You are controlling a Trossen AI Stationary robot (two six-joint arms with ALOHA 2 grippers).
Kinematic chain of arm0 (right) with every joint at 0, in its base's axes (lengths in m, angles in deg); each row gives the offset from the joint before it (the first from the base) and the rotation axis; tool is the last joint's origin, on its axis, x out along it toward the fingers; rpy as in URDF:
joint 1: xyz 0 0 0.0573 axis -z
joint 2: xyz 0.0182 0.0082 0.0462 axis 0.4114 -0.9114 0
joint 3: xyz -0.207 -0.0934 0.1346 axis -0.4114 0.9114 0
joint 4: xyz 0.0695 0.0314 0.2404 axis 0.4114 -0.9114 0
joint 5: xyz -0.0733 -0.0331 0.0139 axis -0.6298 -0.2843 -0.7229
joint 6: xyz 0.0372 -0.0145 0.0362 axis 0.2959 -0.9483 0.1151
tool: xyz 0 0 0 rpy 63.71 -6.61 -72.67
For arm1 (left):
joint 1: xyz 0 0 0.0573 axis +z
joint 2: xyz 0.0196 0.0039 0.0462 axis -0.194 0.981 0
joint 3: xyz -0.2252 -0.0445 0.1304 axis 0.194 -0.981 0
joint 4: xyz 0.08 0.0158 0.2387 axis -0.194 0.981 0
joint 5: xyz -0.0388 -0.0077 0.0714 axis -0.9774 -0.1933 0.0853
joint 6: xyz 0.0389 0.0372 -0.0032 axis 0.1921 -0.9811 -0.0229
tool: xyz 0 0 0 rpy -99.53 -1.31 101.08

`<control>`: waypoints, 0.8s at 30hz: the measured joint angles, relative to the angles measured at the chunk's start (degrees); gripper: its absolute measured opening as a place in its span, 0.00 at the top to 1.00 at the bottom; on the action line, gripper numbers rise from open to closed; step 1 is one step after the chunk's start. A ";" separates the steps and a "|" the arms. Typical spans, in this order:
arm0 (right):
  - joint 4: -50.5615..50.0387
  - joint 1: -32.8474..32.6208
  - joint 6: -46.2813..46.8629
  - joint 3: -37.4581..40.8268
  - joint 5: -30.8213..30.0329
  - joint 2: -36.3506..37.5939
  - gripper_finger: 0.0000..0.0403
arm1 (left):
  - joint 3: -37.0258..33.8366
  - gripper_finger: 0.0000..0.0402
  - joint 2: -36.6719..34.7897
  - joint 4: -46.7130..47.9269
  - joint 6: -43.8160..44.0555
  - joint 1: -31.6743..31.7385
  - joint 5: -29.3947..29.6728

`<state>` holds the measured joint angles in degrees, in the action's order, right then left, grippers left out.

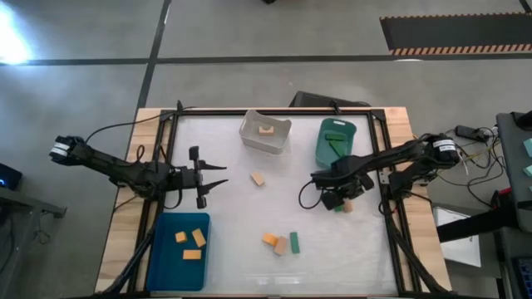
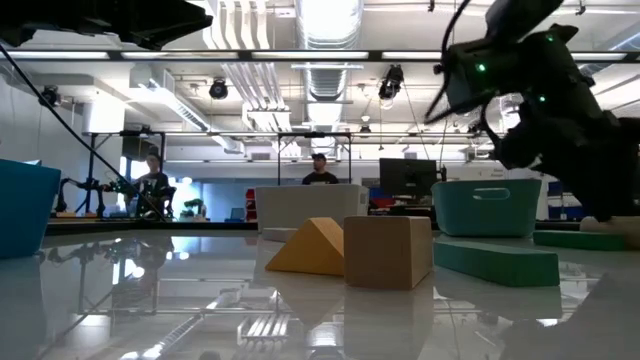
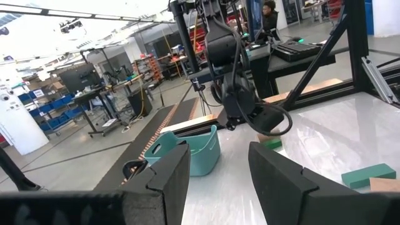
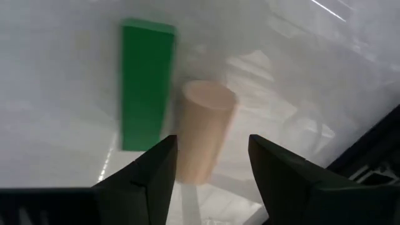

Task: Sort & place blocks by color
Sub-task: Put the brown block into the gray bin

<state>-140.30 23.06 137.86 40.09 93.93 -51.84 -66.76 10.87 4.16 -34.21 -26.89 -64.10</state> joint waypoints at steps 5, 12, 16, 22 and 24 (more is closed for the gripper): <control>2.17 0.00 0.47 3.76 -0.40 0.00 0.53 | 0.00 0.63 0.00 0.00 0.03 -0.01 0.00; 4.63 0.02 1.56 5.88 -2.56 0.00 0.58 | 0.05 0.63 0.00 -0.01 0.04 -0.01 0.00; 4.63 0.02 2.62 5.92 -3.04 0.02 0.71 | 0.17 0.63 -0.01 -0.33 0.05 0.00 0.00; 2.85 0.12 2.65 5.68 -3.10 0.51 0.71 | 0.17 0.63 0.00 -0.63 0.04 0.00 0.00; 0.77 0.13 2.42 4.92 -3.10 1.38 0.71 | 0.17 0.63 -0.02 -1.11 0.01 -0.01 0.00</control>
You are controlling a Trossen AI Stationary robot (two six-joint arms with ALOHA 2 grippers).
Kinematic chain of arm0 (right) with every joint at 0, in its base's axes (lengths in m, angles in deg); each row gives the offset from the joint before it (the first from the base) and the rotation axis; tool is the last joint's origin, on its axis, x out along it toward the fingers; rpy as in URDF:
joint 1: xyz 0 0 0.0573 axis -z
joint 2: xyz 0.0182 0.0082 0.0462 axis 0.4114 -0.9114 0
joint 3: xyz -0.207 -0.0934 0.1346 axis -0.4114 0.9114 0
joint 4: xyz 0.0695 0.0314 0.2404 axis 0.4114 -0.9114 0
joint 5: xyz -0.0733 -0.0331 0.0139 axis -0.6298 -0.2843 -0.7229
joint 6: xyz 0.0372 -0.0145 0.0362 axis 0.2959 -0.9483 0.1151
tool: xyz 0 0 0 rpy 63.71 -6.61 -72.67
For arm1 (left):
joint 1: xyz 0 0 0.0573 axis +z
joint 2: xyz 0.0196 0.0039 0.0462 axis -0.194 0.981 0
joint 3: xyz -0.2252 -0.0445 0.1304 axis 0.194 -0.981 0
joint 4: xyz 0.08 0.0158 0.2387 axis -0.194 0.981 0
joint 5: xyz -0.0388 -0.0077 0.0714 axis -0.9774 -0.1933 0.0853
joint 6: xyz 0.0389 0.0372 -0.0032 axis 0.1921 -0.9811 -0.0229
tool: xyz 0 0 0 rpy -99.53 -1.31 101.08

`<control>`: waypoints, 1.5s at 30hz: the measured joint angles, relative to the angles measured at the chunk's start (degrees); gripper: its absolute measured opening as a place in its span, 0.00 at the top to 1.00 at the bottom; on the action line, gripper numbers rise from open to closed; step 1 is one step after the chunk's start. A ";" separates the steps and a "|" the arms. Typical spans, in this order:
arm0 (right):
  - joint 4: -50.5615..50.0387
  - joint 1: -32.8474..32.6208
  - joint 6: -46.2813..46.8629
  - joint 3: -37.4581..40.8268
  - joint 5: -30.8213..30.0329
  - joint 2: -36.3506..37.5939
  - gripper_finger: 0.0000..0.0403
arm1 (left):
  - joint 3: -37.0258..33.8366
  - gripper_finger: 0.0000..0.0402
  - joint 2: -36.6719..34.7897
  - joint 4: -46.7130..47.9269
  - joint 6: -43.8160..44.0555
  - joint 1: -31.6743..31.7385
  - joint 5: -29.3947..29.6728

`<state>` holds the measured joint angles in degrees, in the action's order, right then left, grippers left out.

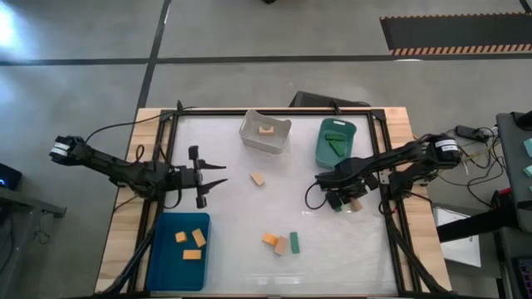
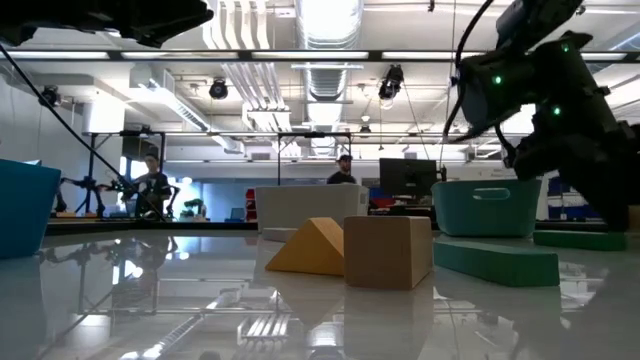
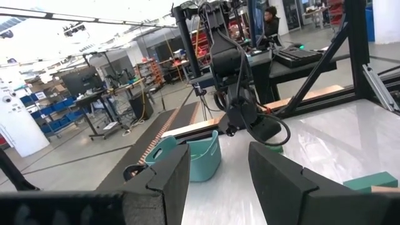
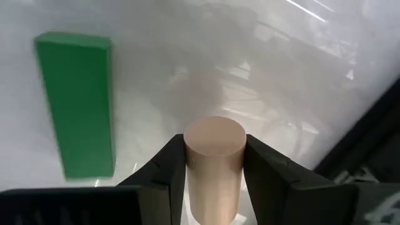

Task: Sort & place blocks by color
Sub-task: Put the brown block into the gray bin

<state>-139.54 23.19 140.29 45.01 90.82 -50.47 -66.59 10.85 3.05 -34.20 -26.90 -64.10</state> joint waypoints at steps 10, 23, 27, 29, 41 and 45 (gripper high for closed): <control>-5.23 0.13 -2.51 -12.08 -2.15 7.27 0.71 | 0.07 0.63 0.11 -0.76 -0.06 0.01 0.00; 24.14 8.21 -37.01 -29.57 -27.00 4.17 0.71 | 0.62 0.63 -0.10 -4.91 -1.30 0.01 0.00; 44.90 12.99 -51.12 -28.00 -26.99 0.17 0.71 | 0.79 0.63 -0.33 -6.01 -2.20 0.01 1.54; 54.29 15.37 -56.75 -27.32 -27.02 -2.94 0.71 | 0.79 0.63 -0.43 -7.53 -2.24 0.01 3.40; 90.36 24.04 -68.26 -32.18 -22.43 -28.01 0.71 | 0.81 0.63 -1.24 -8.53 -2.00 0.01 10.74; 88.39 25.50 -64.78 -35.89 -22.37 -33.98 0.71 | 0.81 0.63 -1.25 -8.55 -1.98 0.01 12.13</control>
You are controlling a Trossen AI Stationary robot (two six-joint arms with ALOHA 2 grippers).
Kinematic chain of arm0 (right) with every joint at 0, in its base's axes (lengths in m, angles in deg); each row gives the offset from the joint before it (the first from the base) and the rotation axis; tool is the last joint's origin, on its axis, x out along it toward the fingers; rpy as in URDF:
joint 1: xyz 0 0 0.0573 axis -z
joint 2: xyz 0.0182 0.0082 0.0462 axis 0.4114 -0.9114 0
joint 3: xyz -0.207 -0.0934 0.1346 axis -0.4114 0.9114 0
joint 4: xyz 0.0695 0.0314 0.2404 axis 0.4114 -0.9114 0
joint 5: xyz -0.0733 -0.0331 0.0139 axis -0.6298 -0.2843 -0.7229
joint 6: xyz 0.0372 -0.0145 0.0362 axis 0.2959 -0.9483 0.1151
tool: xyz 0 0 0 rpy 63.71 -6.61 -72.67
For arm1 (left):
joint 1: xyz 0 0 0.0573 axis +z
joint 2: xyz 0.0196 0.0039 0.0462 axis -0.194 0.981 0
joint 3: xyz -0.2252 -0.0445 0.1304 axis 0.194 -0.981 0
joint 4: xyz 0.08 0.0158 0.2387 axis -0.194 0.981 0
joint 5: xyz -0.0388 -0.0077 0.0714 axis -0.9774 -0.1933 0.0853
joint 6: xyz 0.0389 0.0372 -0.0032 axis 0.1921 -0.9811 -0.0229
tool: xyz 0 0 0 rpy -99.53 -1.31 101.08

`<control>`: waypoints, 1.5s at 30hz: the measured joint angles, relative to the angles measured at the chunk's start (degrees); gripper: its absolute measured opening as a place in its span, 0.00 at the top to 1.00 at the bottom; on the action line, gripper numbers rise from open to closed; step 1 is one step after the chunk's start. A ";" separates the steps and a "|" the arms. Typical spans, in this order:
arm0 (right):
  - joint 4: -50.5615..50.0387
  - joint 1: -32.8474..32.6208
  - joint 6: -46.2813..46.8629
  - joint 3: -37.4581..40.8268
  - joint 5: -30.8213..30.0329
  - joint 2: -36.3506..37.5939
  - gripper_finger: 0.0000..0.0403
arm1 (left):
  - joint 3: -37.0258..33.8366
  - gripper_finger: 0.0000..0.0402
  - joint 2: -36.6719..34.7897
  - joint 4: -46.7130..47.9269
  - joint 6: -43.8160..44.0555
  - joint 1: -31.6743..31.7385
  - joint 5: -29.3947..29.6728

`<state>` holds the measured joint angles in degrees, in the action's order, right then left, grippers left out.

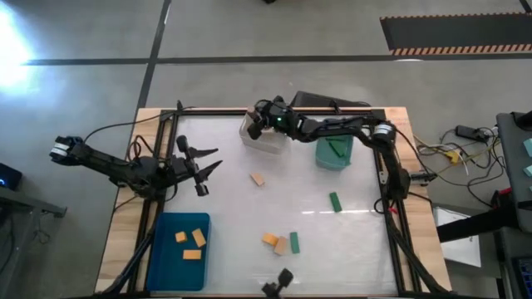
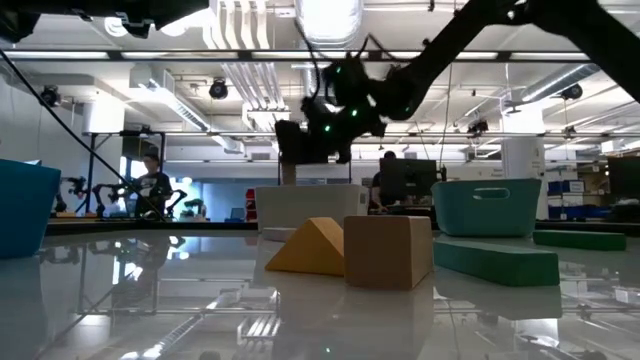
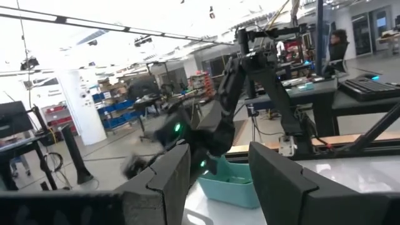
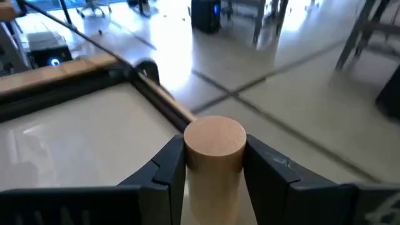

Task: Sort & place blocks by color
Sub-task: Put the brown block into the gray bin, then put the green block into the green bin

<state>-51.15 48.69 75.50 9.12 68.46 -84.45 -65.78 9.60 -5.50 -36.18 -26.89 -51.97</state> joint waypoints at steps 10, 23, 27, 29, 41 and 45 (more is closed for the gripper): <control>-12.79 0.77 5.50 -8.91 0.25 -5.93 0.71 | -0.04 0.63 0.02 0.06 -0.07 0.00 0.11; -16.83 1.06 9.62 -10.52 -0.10 -6.52 0.41 | -0.15 0.63 0.13 0.26 -0.04 -0.02 0.14; -18.24 0.92 9.62 -10.52 0.07 -5.77 0.38 | -0.19 0.63 0.20 0.27 0.00 -0.02 0.14; -20.05 0.52 9.58 -10.52 0.19 -4.84 0.39 | -0.20 0.63 0.25 0.24 0.24 -0.01 0.15; -44.62 -6.30 10.98 -10.52 4.28 8.21 0.44 | -0.94 0.63 2.31 0.31 1.97 -0.02 0.15; -54.16 -9.90 11.40 -10.52 7.61 10.67 0.44 | -0.94 0.63 3.64 0.37 2.13 -0.04 0.13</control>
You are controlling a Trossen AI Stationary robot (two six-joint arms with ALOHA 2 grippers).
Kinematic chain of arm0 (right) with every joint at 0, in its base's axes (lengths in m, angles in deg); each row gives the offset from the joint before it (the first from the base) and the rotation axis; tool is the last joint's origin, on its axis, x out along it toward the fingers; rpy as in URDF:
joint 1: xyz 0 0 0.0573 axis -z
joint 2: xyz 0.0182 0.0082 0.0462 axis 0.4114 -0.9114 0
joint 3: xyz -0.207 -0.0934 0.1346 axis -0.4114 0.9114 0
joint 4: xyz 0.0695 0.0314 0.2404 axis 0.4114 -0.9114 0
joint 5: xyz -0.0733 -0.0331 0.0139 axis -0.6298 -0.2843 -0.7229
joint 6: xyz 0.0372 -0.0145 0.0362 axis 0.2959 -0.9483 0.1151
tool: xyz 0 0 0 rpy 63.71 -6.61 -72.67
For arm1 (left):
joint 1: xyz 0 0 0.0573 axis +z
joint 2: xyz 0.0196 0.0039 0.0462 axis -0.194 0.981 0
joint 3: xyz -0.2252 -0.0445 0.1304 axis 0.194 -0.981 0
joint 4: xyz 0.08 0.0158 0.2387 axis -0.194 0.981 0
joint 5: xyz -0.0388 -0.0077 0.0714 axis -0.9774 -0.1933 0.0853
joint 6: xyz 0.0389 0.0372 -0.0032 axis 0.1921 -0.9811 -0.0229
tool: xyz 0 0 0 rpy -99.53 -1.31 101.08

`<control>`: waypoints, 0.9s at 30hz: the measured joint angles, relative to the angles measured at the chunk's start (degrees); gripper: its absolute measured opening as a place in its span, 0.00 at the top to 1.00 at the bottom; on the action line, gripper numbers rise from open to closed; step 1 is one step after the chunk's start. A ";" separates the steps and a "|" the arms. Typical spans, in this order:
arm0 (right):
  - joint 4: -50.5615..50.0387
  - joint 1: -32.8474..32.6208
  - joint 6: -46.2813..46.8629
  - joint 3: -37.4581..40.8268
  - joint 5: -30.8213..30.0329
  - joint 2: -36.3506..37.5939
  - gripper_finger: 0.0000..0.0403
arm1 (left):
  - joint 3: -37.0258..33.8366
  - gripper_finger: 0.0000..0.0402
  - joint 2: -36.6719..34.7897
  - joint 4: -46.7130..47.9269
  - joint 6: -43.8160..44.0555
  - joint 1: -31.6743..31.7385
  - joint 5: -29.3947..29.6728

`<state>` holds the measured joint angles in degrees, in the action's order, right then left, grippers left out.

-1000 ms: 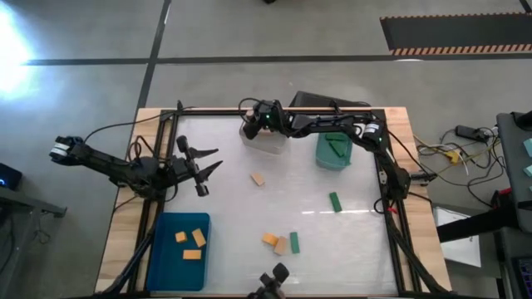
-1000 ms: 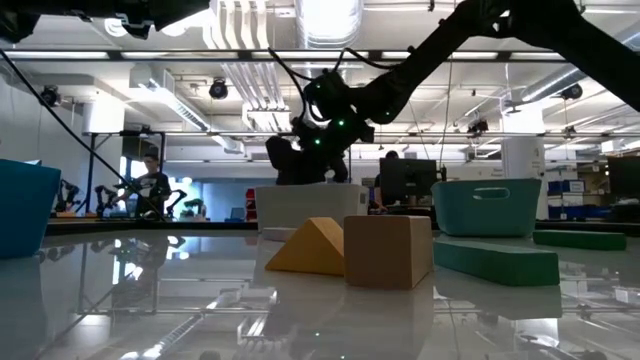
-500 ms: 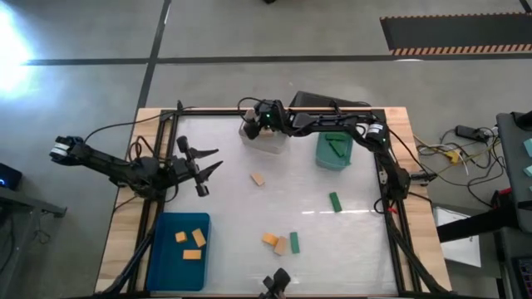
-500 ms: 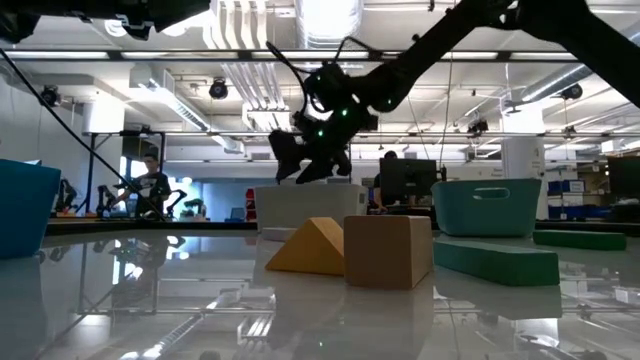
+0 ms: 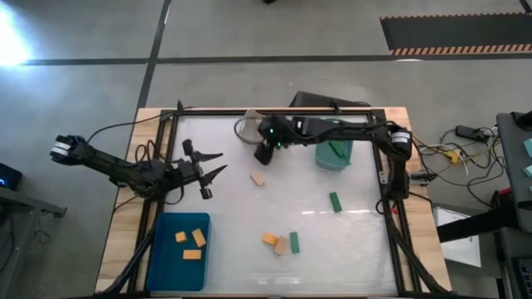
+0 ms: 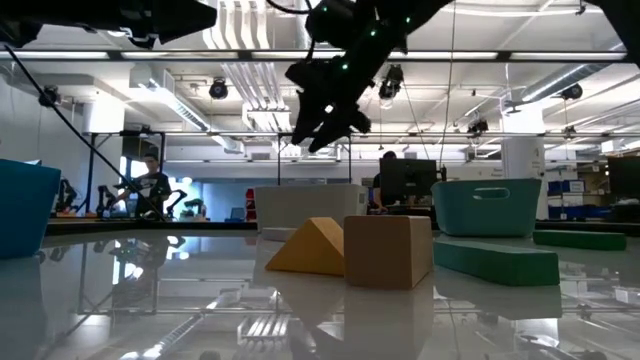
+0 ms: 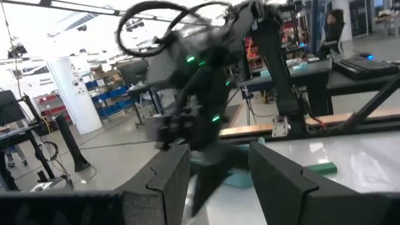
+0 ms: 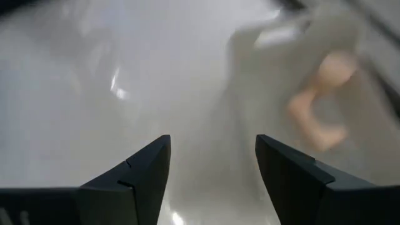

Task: Sort & place blocks by color
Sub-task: Put the green block into the green bin

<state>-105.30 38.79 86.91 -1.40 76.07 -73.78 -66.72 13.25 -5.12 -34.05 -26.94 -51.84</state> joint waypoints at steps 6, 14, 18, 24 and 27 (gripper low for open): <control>-15.47 -5.71 3.18 0.07 0.86 0.56 0.44 | 0.00 0.63 1.98 -0.13 2.52 0.00 0.01; -35.89 -11.31 11.87 0.45 6.31 0.54 0.44 | 0.12 0.63 2.91 -0.15 2.96 0.00 0.00; -42.01 -13.68 17.89 2.03 6.58 0.82 0.44 | 0.07 0.63 2.87 -0.11 2.99 0.00 0.01; -43.36 -16.77 25.97 6.86 10.92 3.72 0.44 | 0.07 0.63 2.87 -0.08 2.96 0.00 0.00; -43.37 -18.05 30.67 10.72 12.91 6.08 0.44 | 0.07 0.63 2.87 -0.09 2.81 0.00 0.00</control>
<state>-148.68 20.74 117.58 9.32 88.97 -67.71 -66.65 16.12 -5.21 -31.24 -26.94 -51.84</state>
